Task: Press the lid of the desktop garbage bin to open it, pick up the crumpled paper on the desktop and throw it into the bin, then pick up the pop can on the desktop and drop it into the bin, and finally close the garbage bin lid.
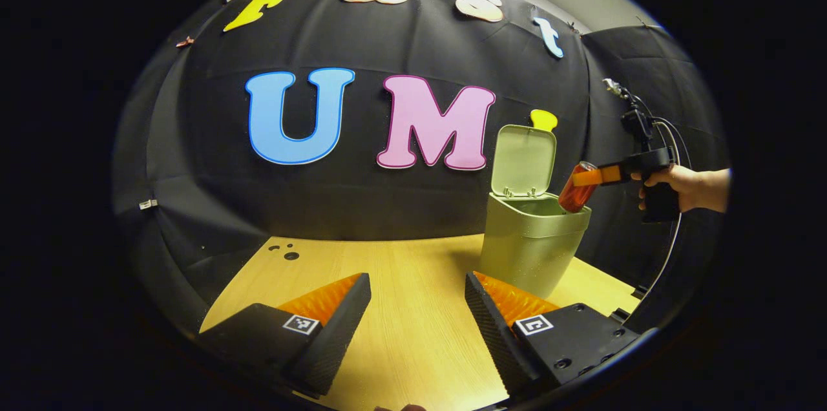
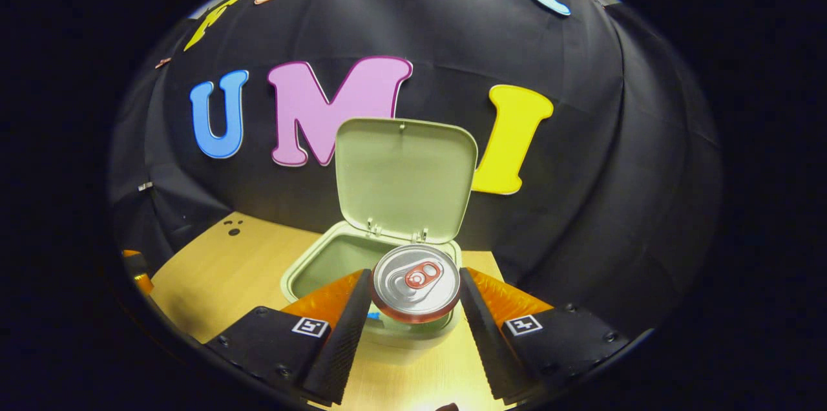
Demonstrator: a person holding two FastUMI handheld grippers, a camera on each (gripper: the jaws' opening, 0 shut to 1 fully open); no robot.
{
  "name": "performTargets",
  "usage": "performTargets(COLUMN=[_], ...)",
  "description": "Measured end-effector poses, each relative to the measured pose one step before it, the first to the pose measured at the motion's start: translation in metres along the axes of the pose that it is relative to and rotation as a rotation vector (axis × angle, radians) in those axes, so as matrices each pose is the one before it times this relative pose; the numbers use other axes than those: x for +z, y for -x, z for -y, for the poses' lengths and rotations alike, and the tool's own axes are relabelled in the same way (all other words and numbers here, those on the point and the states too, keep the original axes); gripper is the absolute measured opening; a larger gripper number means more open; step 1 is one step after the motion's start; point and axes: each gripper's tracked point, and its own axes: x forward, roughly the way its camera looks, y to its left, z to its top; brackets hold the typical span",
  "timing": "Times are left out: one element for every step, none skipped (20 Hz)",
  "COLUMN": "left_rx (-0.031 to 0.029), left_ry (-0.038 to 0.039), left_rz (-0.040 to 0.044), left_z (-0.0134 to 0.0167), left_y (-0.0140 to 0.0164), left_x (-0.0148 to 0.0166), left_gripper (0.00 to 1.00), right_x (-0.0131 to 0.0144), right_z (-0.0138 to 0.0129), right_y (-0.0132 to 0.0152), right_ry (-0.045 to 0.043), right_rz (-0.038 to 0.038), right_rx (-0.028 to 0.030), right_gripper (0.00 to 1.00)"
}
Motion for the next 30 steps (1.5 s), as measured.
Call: performTargets(left_rx=[0.00052,0.00018,-0.00178,-0.00035,-0.00128,0.00112,0.00103,0.00084,0.00173,0.00125,0.00194,0.00068,0.00150,0.00023,0.00088,-0.00027,0.00101,0.00069,-0.00087,0.00036,0.00024,-0.00131,-0.00040,-0.00156,-0.00088,0.00027,-0.00089,-0.00105,-0.00070,-0.00047], left_ry=[0.00000,0.00014,0.00005,-0.00102,-0.00156,-0.00102,0.00067,0.00221,0.00249,0.00145,-0.00022,-0.00050,-0.00022,0.00018,0.00032,0.00065,0.00053,0.00130,0.00095,-0.00066,-0.00136,-0.00060,0.00007,0.00129,0.00057,-0.00021,0.00003,0.00112,0.00162,0.00091], left_rz=[-0.00060,0.00001,0.00053,0.00108,0.00077,0.00096,0.00054,0.00045,0.00001,0.00053,0.00093,-0.00057,-0.00182,-0.00258,0.00120,0.00065,0.00075,0.00025,0.00009,0.00134,0.00043,0.00202,0.00118,0.00025,-0.00056,0.00116,0.00180,0.00136,0.00165,-0.00057], left_z=[-0.00001,0.00068,0.00007,0.00014,0.00094,-0.00069,0.00019,-0.00035,-0.00066,-0.00018,0.00015,-0.00103,-0.00059,0.00036,-0.00086,-0.00005,-0.00051,-0.00122,0.00106,0.00051,0.00003,-0.00002,-0.00029,-0.00073,0.00111,-0.00010,0.00011,0.00000,-0.00061,0.00024], left_y=[-0.00158,-0.00100,-0.00022,0.00006,-0.00074,-0.00092,-0.00042,0.00007,-0.00061,0.00007,-0.00058,0.00057,0.00018,0.00005,-0.00006,-0.00052,0.00083,0.00057,-0.00095,-0.00056,-0.00085,-0.00049,0.00031,0.00001,-0.00107,-0.00020,0.00008,0.00024,0.00024,-0.00042], left_x=[0.00006,0.00070,0.00006,0.00064,0.00011,0.00040,0.00062,0.00001,-0.00040,0.00074,-0.00026,0.00006,-0.00092,-0.00038,-0.00025,0.00093,-0.00117,0.00053,-0.00006,0.00074,-0.00016,0.00088,-0.00038,-0.00003,-0.00034,0.00069,-0.00027,0.00067,-0.00052,0.00036], left_gripper=[0.94,0.94,0.95,0.94,0.94,0.94,0.94,0.95,0.95,0.94,0.94,0.94,0.95,0.94,0.94,0.94,0.95,0.94,0.95,0.94,0.94,0.94,0.94,0.94,0.94,0.94,0.94,0.94,0.94,0.94], right_x=[-0.00699,-0.00561,-0.00500,-0.00498,-0.00357,-0.00257,-0.00363,-0.00320,-0.00267,-0.00373,-0.00331,-0.00318,0.00180,-0.00075,0.00139,0.00039,-0.00004,-0.00017,-0.00015,-0.00058,-0.00017,0.00035,0.00023,-0.00013,0.00041,-0.00038,-0.00061,0.00002,0.00001,-0.00022], right_z=[0.00175,-0.00081,-0.00026,-0.00029,-0.00097,0.00092,0.00188,0.00042,-0.00138,-0.00058,0.00007,-0.00021,0.00074,0.00027,-0.00023,0.00008,0.00032,0.00004,0.00000,0.00043,0.00044,0.00008,0.00046,-0.00010,0.00016,0.00028,-0.00009,0.00037,-0.00065,-0.00041], right_y=[-0.00352,-0.00465,-0.00340,-0.00353,-0.00369,-0.00361,-0.00360,-0.00205,-0.00187,-0.00366,-0.00300,-0.00117,0.00010,-0.00180,-0.00157,-0.00022,0.00077,0.00019,-0.00022,0.00092,-0.00004,0.00008,0.00044,0.00034,0.00071,0.00004,0.00013,0.00128,-0.00013,0.00006], right_ry=[0.00325,-0.00058,0.00057,-0.00080,0.00296,0.00723,0.00825,0.00797,0.00377,0.00620,0.00479,0.00318,-0.00905,-0.00839,-0.00581,-0.00167,0.00042,0.00013,0.00119,0.00047,-0.00061,-0.00428,-0.00402,-0.00393,-0.00244,-0.00186,0.00091,0.00166,0.00046,-0.00111], right_rz=[-0.02785,-0.02149,-0.01752,-0.02044,-0.01279,-0.01243,-0.01210,-0.01390,-0.01339,-0.01034,-0.01176,-0.01190,0.00739,-0.00349,0.00182,-0.00239,-0.00001,-0.00105,-0.00053,0.00023,-0.00049,0.00064,-0.00010,-0.00008,0.00004,0.00014,-0.00048,0.00010,0.00020,-0.00013], right_rx=[-0.00319,0.00143,0.00113,0.00338,0.00305,-0.00604,-0.00791,-0.00463,-0.00003,-0.00174,-0.00073,-0.00055,-0.00227,-0.00464,-0.00103,-0.00035,-0.00089,-0.00043,-0.00069,-0.00033,-0.00048,0.00043,-0.00024,0.00168,0.00055,-0.00043,-0.00158,0.00116,0.00126,0.00013], right_gripper=[0.83,0.83,0.83,0.83,0.83,0.83,0.83,0.83,0.83,0.84,0.84,0.84,0.84,0.85,0.84,0.85,0.85,0.85,0.85,0.85,0.85,0.85,0.85,0.85,0.85,0.85,0.85,0.85,0.86,0.88])
